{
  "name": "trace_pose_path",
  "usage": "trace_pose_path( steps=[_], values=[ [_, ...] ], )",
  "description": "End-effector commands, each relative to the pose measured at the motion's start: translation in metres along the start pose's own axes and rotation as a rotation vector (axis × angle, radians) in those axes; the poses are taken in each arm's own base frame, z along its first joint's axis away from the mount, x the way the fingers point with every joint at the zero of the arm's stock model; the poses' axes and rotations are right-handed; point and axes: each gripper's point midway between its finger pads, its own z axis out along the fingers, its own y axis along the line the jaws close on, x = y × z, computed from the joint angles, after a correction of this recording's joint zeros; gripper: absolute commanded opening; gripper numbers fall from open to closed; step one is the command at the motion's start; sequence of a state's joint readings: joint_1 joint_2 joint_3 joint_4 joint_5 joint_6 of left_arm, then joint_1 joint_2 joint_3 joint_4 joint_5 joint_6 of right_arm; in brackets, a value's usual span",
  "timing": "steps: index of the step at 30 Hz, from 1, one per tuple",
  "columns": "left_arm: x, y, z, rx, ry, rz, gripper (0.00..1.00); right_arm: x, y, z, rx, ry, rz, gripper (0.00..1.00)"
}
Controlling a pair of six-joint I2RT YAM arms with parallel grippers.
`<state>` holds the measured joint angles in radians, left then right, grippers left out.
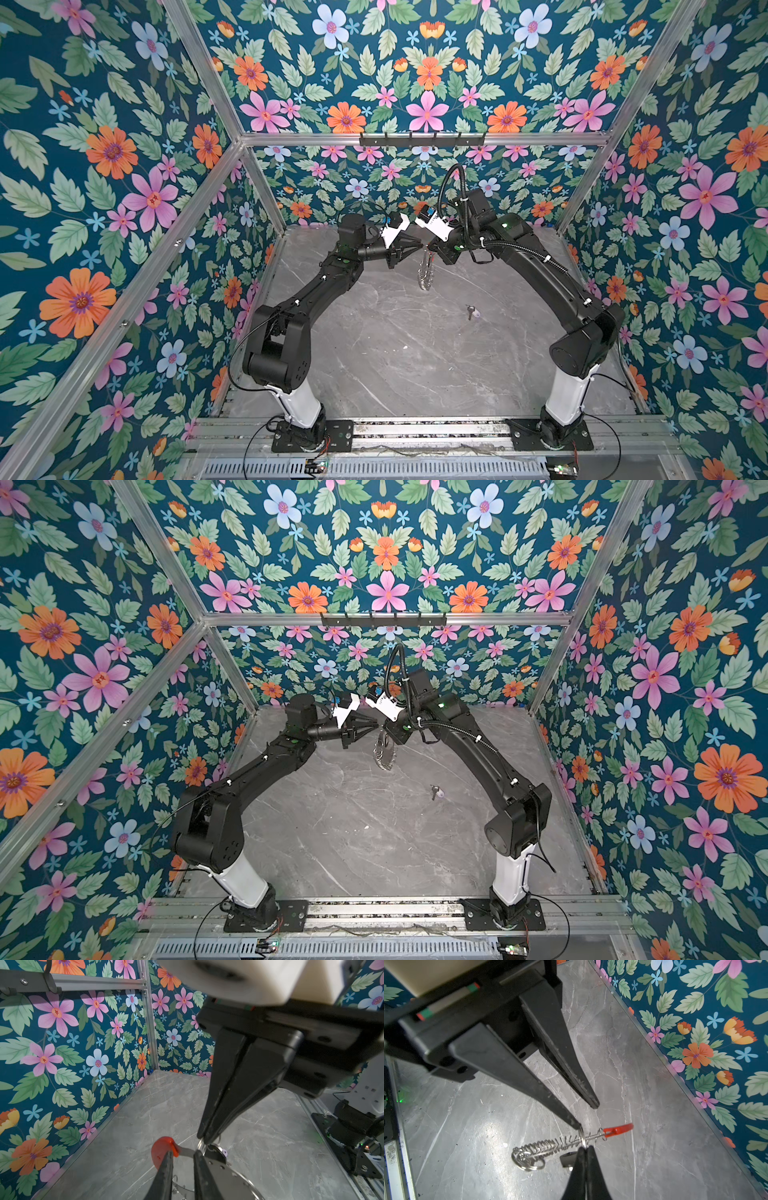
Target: Put the keys on the keyring
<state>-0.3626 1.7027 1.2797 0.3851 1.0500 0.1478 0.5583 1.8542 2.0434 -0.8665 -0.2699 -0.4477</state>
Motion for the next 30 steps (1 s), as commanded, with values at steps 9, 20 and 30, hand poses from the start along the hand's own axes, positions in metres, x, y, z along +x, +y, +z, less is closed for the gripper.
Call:
trace_pose_path(
  steps=[9,20,30],
  values=[
    [-0.012,-0.006,0.001,0.029,-0.048,0.008,0.23,-0.017,0.005,-0.006,-0.007,-0.060,-0.036,0.00],
    [-0.010,-0.017,0.004,0.082,-0.049,0.006,0.11,-0.026,0.010,-0.011,-0.018,-0.090,-0.039,0.00],
    [-0.012,-0.021,0.002,0.089,-0.055,0.017,0.00,-0.030,0.011,-0.013,-0.019,-0.123,-0.015,0.00]
  ],
)
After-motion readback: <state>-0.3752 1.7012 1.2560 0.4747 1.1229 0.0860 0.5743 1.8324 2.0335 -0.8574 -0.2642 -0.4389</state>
